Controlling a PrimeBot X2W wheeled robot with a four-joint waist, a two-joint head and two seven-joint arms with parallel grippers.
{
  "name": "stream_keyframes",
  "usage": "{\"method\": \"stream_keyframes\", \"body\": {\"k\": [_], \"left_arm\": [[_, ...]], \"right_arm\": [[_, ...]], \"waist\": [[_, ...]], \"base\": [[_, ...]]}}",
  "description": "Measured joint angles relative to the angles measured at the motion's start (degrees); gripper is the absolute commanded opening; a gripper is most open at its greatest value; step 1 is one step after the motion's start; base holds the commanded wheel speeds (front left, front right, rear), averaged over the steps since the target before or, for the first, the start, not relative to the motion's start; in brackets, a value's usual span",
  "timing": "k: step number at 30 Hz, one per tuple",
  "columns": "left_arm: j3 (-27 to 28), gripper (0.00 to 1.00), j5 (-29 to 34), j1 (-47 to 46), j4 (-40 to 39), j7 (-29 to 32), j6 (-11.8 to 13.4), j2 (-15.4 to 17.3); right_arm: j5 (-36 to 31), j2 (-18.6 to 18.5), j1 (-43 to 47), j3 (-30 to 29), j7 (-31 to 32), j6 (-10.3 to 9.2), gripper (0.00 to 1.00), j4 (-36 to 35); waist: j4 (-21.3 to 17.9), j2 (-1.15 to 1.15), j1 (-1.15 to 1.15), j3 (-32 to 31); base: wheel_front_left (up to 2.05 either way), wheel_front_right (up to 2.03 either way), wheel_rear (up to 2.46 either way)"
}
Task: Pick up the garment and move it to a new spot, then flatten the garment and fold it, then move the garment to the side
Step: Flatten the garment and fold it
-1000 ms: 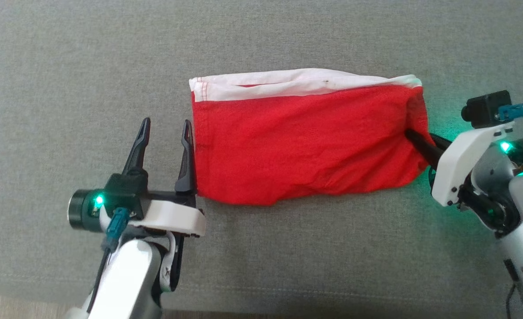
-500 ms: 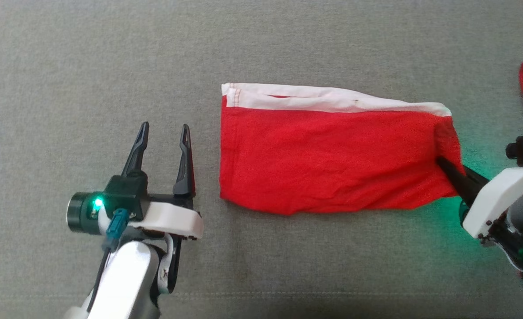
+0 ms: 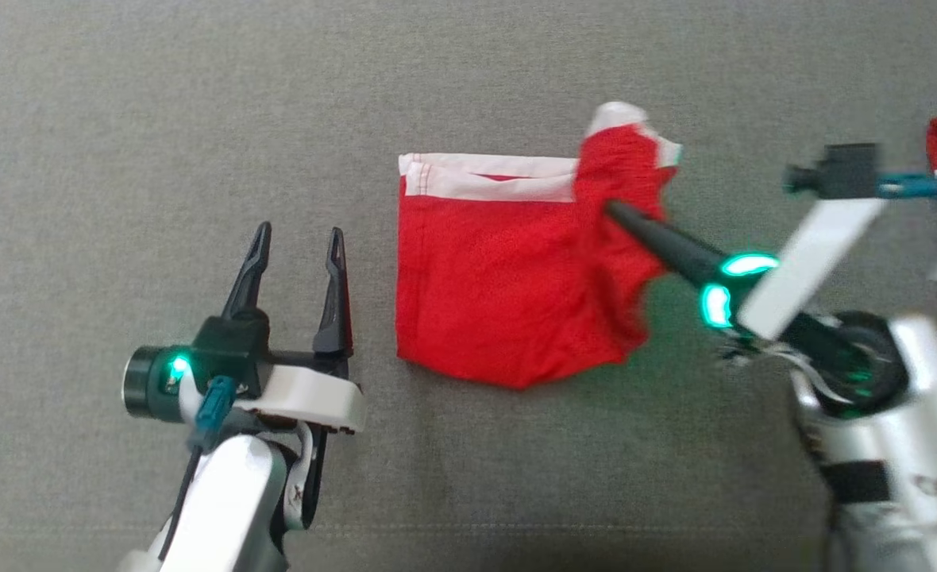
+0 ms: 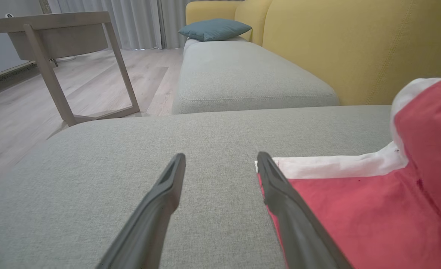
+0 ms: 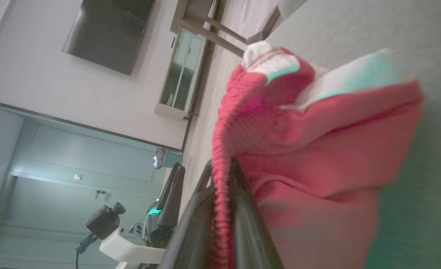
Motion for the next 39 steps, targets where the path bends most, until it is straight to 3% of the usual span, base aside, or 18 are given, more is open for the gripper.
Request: {"method": "stream_keyframes", "body": {"k": [6,21,22,23,24,29,34,39], "left_arm": [[-0.9,1.0,0.0,0.0,0.5,0.0,-0.5,-0.2],[-1.7,1.0,0.0,-1.1,1.8,0.0,-0.5,-1.0],[-1.8,1.0,0.0,-1.1,1.8,0.0,-0.5,-1.0],[-1.8,1.0,0.0,-1.1,1.9,0.0,-0.5,-1.2],[-1.8,1.0,0.0,-1.2,2.0,0.0,-0.5,-1.3],[-1.8,1.0,-0.1,-1.2,2.3,0.0,-0.5,-1.6],[-1.6,1.0,-0.1,-1.4,2.5,0.0,-0.5,-1.6],[-1.5,1.0,-0.1,-1.3,2.7,0.0,-0.5,-1.6]], "right_arm": [[-3.9,5.5,-4.0,7.2,-2.6,0.0,0.0,10.4],[-8.7,6.7,-11.6,24.3,-19.2,0.0,0.0,20.0],[-9.0,6.7,-12.1,25.8,-20.0,0.0,0.18,20.6],[-9.3,6.7,-12.6,27.2,-20.6,-0.01,0.46,21.2],[-9.4,6.7,-12.9,28.5,-21.7,-0.01,0.97,21.7],[-15.6,6.3,-15.9,35.7,-29.4,0.0,1.0,23.5],[-26.4,2.6,-20.7,43.2,-38.6,0.0,1.0,23.6],[-36.1,-0.8,-22.6,41.6,-49.1,0.0,1.0,23.4]], "waist": [[1.7,0.0,0.0,0.4],[3.5,0.0,0.0,1.5],[3.5,0.0,0.0,1.5],[3.5,0.0,0.0,1.5],[3.5,0.0,0.0,1.6],[3.4,0.0,0.0,1.8],[2.8,0.0,0.0,1.9],[1.8,0.0,0.0,1.3]], "base": [[0.0,0.0,0.0],[0.0,0.0,0.0],[0.0,0.0,0.0],[0.0,0.0,0.0],[0.0,0.0,0.0],[0.0,0.0,0.0],[0.0,0.0,0.0],[0.0,0.0,0.0]]}}
